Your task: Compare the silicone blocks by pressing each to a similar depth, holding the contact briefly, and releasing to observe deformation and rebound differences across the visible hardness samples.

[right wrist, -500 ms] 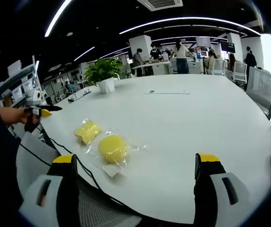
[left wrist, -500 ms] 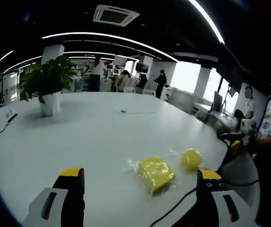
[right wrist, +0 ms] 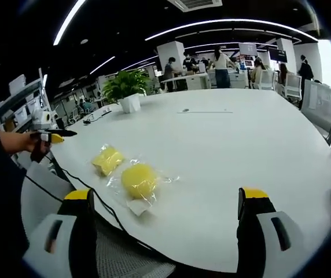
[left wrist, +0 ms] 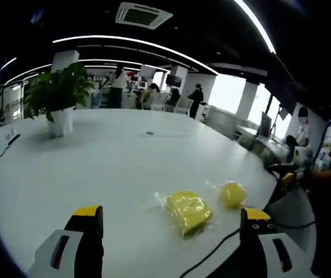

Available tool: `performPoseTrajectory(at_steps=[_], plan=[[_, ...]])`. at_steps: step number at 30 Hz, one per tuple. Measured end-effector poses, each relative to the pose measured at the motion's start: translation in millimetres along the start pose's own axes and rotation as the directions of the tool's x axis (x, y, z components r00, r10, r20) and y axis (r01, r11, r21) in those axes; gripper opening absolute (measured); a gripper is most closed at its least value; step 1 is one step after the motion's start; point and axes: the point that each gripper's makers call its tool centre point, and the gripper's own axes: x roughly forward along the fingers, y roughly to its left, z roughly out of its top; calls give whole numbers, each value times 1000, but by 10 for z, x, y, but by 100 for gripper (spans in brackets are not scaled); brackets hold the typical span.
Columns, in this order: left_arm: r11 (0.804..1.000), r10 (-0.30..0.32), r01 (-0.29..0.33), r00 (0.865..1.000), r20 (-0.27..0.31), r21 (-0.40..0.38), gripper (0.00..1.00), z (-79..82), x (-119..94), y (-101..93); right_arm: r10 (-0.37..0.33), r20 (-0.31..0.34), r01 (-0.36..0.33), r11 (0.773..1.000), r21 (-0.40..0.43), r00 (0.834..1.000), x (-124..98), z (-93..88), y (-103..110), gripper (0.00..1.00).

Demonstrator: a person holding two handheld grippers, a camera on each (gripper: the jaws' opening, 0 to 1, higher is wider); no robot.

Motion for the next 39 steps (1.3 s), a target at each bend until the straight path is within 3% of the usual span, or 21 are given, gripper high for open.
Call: performPoseTrajectory(at_steps=[7, 15, 25, 39], plan=[[1000, 17, -17, 1000, -6, -20, 100, -66, 4, 78, 27, -9, -27, 999, -21, 1000, 27, 18, 48, 96], [999, 5, -4, 1000, -9, 32, 100, 30, -28, 50, 15, -27, -16, 999, -48, 1000, 20, -63, -1, 97], [999, -18, 21, 997, -72, 45, 100, -104, 7, 31, -8, -4, 8, 999, -38, 1000, -17, -17, -86, 97], [1000, -16, 16, 999, -43, 5, 100, -42, 8, 69, -1, -21, 0, 999, -36, 1000, 33, -35, -36, 97]])
